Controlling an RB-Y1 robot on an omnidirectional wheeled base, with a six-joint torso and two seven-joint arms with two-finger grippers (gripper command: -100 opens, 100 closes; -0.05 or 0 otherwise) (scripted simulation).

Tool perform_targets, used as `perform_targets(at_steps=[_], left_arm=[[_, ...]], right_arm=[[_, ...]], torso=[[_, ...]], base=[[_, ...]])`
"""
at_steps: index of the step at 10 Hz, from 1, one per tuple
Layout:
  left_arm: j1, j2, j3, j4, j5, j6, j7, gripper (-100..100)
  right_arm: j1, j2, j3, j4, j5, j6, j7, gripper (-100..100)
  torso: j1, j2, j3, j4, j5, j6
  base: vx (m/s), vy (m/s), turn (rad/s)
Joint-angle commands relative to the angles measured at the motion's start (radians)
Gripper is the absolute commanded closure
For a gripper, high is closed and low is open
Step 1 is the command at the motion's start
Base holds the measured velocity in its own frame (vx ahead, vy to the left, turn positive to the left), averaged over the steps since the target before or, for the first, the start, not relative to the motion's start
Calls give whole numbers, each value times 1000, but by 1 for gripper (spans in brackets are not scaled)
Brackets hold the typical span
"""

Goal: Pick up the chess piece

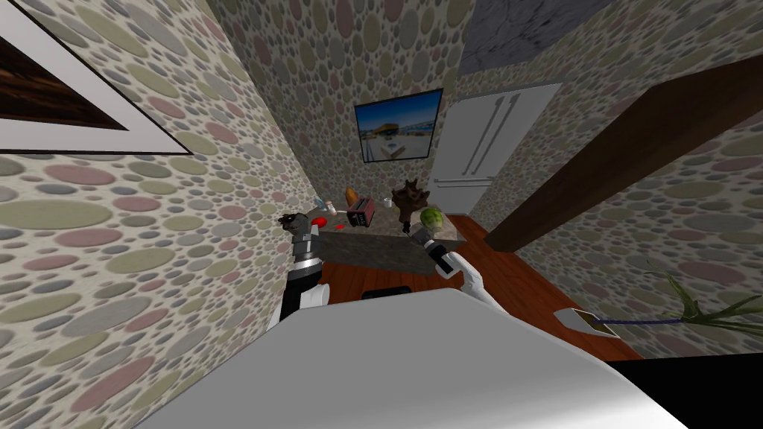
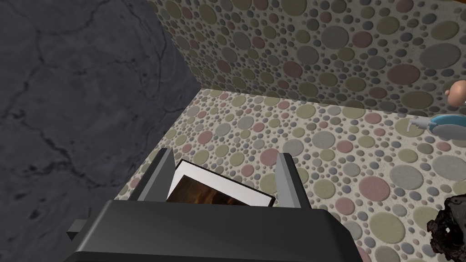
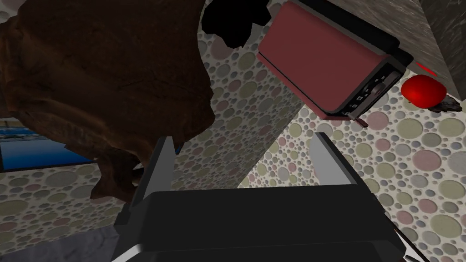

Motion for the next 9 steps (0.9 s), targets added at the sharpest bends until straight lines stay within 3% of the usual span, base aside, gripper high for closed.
perform_targets(at_steps=[1, 2, 9], left_arm=[[0, 0, 0, 0, 0, 0, 0, 0], [0, 0, 0, 0, 0, 0, 0, 0], [0, 0, 0, 0, 0, 0, 0, 0]], right_arm=[[-24, -17, 4, 41, 45, 6, 50, -100], [-24, -17, 4, 41, 45, 6, 58, -100], [-87, -86, 10, 154, 194, 26, 236, -100]], torso=[[0, 0, 0, 0, 0, 0], [0, 0, 0, 0, 0, 0], [0, -2, -1, 0, 0, 0]], base=[[-1, 34, 74], [3, 25, 31], [20, 25, 59]])
